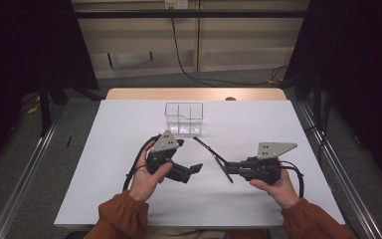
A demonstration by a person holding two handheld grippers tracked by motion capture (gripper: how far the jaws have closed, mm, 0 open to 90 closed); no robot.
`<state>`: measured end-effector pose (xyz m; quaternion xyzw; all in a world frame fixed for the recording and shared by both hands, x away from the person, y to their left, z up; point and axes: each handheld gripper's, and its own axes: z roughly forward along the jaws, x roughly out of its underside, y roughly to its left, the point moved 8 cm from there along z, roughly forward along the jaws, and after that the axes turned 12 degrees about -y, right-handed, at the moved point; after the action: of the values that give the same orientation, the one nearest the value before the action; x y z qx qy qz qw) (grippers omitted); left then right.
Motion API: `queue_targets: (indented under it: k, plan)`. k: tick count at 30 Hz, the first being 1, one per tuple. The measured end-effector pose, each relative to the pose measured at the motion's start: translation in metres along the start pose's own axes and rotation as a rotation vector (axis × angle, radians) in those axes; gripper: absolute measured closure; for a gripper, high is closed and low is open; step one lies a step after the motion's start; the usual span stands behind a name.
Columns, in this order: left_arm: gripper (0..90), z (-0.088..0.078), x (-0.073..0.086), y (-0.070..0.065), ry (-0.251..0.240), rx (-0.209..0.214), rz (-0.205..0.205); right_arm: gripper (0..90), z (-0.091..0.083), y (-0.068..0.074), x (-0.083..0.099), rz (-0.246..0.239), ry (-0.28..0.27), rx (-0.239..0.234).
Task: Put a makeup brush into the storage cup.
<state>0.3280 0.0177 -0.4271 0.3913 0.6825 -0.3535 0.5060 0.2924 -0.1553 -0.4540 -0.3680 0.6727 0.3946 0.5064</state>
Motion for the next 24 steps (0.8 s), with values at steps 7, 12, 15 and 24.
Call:
queue_targets:
  k: [7, 12, 15, 24]
  plan:
    - [2.7, 0.003, -0.004, -0.003, -0.03, 0.0, 0.025, 84.3, 0.002, 0.001, 0.0, -0.002, -0.003, -0.002]
    - [3.3, 0.005, -0.006, -0.002, -0.061, -0.009, 0.027, 84.3, 0.006, 0.002, 0.0, -0.009, -0.003, -0.004]
    - [4.1, 0.008, -0.008, -0.005, -0.083, 0.007, 0.025, 84.3, 0.009, 0.002, 0.0, -0.01, -0.003, -0.006]
    - [16.4, 0.015, -0.011, -0.011, -0.084, 0.018, -0.009, 84.3, 0.008, 0.001, 0.001, -0.007, -0.002, -0.008]
